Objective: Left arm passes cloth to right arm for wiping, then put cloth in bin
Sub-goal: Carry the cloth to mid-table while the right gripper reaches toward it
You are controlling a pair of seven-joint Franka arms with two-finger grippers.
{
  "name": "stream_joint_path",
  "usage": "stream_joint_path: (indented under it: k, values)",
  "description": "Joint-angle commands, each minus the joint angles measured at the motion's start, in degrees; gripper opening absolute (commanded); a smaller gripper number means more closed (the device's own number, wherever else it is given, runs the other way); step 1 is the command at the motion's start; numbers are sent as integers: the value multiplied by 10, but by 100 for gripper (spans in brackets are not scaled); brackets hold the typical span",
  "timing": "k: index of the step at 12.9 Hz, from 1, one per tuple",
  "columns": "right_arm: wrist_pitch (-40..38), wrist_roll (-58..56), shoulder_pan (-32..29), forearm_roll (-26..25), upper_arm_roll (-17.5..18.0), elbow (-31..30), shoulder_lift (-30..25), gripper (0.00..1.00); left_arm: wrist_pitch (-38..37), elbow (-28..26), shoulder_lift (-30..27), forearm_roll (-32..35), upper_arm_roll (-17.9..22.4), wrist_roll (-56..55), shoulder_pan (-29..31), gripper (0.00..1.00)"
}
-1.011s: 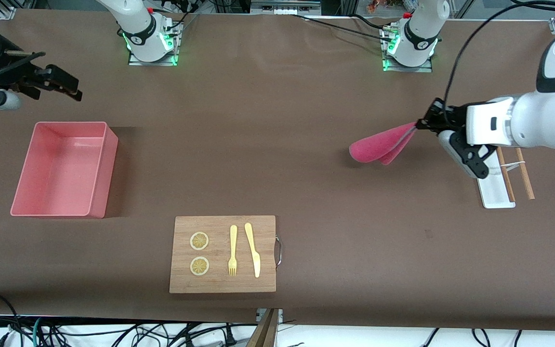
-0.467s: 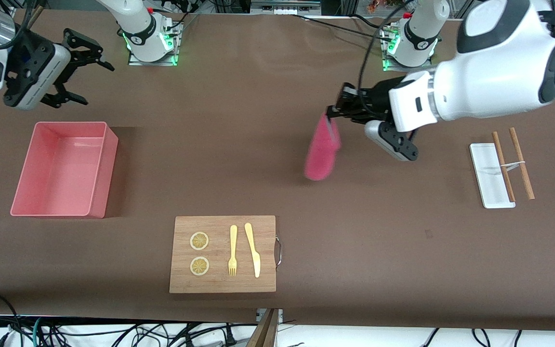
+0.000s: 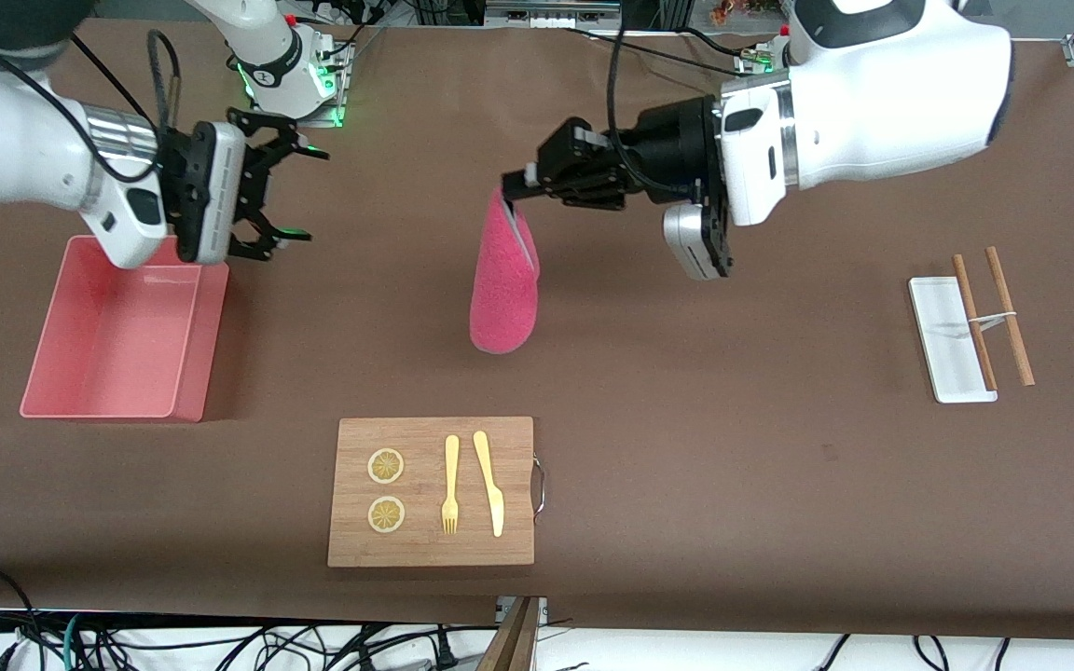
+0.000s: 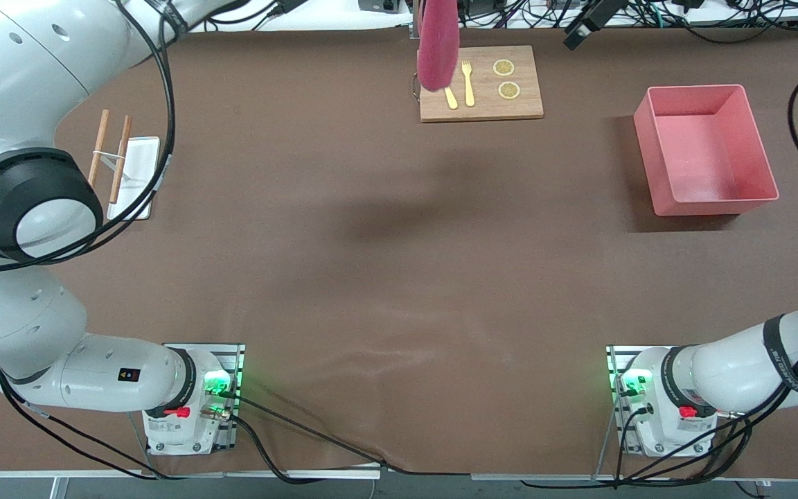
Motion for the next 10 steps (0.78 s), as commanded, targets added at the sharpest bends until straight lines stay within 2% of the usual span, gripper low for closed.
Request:
stream_joint_path:
  k: [1, 4, 6, 10]
  values:
    - [49, -75, 0, 56, 13, -8, 14, 100, 37, 14, 8, -54, 3, -15, -22, 0]
    - [86, -120, 1, 105, 20, -4, 36, 100, 61, 15, 7, -51, 2, -49, -34, 0]
    - [135, -170, 12, 107, 20, -2, 45, 100, 82, 16, 6, -48, 2, -64, -45, 0]
    - [209, -167, 51, 121, 20, -1, 65, 100, 83, 15, 6, -46, 2, -64, -46, 0]
